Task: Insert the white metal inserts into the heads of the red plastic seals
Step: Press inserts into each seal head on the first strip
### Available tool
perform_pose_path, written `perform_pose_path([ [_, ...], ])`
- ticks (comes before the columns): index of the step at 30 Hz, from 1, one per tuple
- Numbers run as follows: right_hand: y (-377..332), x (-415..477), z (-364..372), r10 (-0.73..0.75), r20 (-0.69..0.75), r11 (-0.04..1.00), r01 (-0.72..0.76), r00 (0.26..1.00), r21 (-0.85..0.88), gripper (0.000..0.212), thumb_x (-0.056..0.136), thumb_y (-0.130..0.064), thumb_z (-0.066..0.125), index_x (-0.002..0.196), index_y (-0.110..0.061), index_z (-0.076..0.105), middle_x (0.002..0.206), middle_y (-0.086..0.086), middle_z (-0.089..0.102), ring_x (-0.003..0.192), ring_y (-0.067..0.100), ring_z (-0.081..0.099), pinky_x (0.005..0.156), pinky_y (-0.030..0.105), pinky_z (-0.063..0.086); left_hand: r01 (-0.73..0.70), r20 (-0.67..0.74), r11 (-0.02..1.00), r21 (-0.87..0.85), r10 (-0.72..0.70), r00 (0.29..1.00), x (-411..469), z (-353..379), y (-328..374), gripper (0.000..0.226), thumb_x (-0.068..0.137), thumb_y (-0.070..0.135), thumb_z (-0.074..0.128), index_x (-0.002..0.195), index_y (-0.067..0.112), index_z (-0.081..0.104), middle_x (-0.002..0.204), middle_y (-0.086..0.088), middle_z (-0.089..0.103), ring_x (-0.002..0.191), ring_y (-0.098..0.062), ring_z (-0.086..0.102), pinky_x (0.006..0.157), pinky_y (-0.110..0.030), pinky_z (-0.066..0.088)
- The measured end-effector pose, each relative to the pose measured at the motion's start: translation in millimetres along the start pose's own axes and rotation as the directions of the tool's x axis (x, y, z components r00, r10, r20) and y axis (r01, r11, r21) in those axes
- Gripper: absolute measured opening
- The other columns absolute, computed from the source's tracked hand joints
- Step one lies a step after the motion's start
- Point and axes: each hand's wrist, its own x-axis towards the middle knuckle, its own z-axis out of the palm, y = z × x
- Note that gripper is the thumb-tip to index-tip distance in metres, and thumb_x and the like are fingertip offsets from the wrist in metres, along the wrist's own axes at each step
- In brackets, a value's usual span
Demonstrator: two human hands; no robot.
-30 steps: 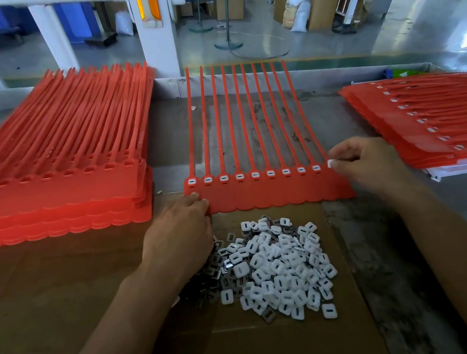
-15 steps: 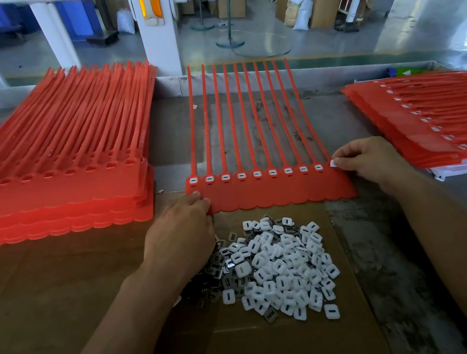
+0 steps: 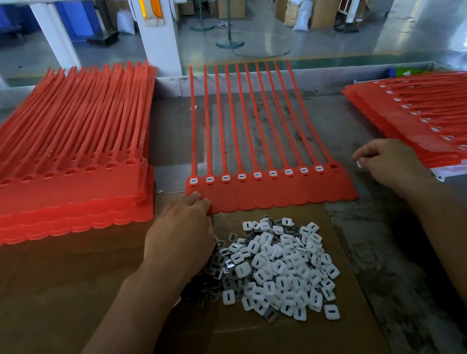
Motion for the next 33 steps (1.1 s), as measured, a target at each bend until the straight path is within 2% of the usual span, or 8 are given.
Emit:
perform_pose_path([
  [7,-8,-7,-1,0.02,0.116,0.999,-0.015,0.993,-0.039,0.018,0.079,0.0,0.061,0.077,-0.017,0.067,0.084,0.003,0.061,0.084,0.014,0.053,0.074,0.022,0.034,0.002,-0.007,1.0,-0.005,-0.002,1.0,0,0,0,0.031,0.093,0.02,0.041,0.118,0.015,0.058,0.131,0.0,0.052,0.118,-0.017,0.047,0.099,-0.028,0.034],
  [11,-16,-14,-1,-0.072,0.074,0.997,0.073,0.995,-0.019,0.016,0.076,-0.001,0.067,0.088,-0.011,0.068,0.084,0.002,0.061,0.079,0.014,0.055,0.07,0.023,0.037,0.007,-0.007,1.0,-0.006,-0.007,1.0,0,-1,1,0.031,0.092,0.02,0.042,0.119,0.016,0.058,0.132,0.001,0.051,0.119,-0.017,0.046,0.099,-0.028,0.035],
  [16,-32,-28,-4,-0.194,0.109,0.981,0.191,0.975,0.044,0.015,0.075,-0.01,0.073,0.076,-0.022,0.064,0.076,-0.007,0.062,0.07,0.004,0.055,0.064,0.023,0.04,0.019,-0.006,1.0,-0.012,-0.02,1.0,1,1,0,0.031,0.091,0.02,0.043,0.117,0.015,0.059,0.132,0.0,0.051,0.119,-0.018,0.046,0.098,-0.03,0.037],
  [18,-40,-36,-9,-0.262,0.255,0.965,0.245,0.931,0.097,0.021,0.072,-0.011,0.076,0.071,-0.029,0.064,0.07,-0.012,0.065,0.066,-0.002,0.058,0.063,0.019,0.043,0.02,-0.002,1.0,-0.011,-0.02,1.0,2,1,0,0.033,0.092,0.02,0.043,0.122,0.016,0.057,0.136,0.001,0.048,0.123,-0.018,0.044,0.101,-0.03,0.035],
  [21,-52,-49,-11,-0.364,0.558,0.927,0.347,0.746,0.141,0.025,0.07,-0.013,0.078,0.072,-0.034,0.065,0.066,-0.021,0.066,0.063,-0.011,0.058,0.059,0.003,0.04,0.022,0.0,1.0,-0.009,-0.022,1.0,2,2,-1,0.034,0.092,0.02,0.043,0.123,0.016,0.056,0.138,0.001,0.046,0.124,-0.018,0.043,0.102,-0.029,0.033],
  [23,-55,-54,-6,-0.373,0.636,0.917,0.37,0.676,0.145,0.028,0.068,-0.011,0.079,0.074,-0.035,0.064,0.063,-0.022,0.065,0.06,-0.013,0.055,0.058,0.003,0.04,0.022,-0.001,1.0,-0.007,-0.022,1.0,2,3,-1,0.034,0.091,0.02,0.043,0.122,0.016,0.057,0.137,0.001,0.047,0.124,-0.019,0.043,0.102,-0.03,0.033],
  [28,-53,-58,3,-0.364,0.657,0.91,0.403,0.66,0.1,0.023,0.072,-0.013,0.077,0.07,-0.031,0.064,0.067,-0.013,0.064,0.06,-0.01,0.055,0.058,0.007,0.042,0.013,0.002,1.0,-0.003,-0.013,1.0,2,3,0,0.034,0.092,0.019,0.043,0.122,0.015,0.057,0.136,-0.001,0.048,0.124,-0.019,0.043,0.103,-0.03,0.033],
  [33,-51,-58,-1,-0.385,0.636,0.903,0.415,0.669,0.11,0.022,0.073,-0.015,0.076,0.067,-0.027,0.059,0.062,-0.027,0.06,0.062,-0.012,0.053,0.058,0.006,0.04,0.018,0.009,1.0,-0.002,-0.018,1.0,2,3,0,0.034,0.092,0.02,0.043,0.124,0.015,0.056,0.137,0.0,0.047,0.124,-0.019,0.043,0.102,-0.03,0.034],
])
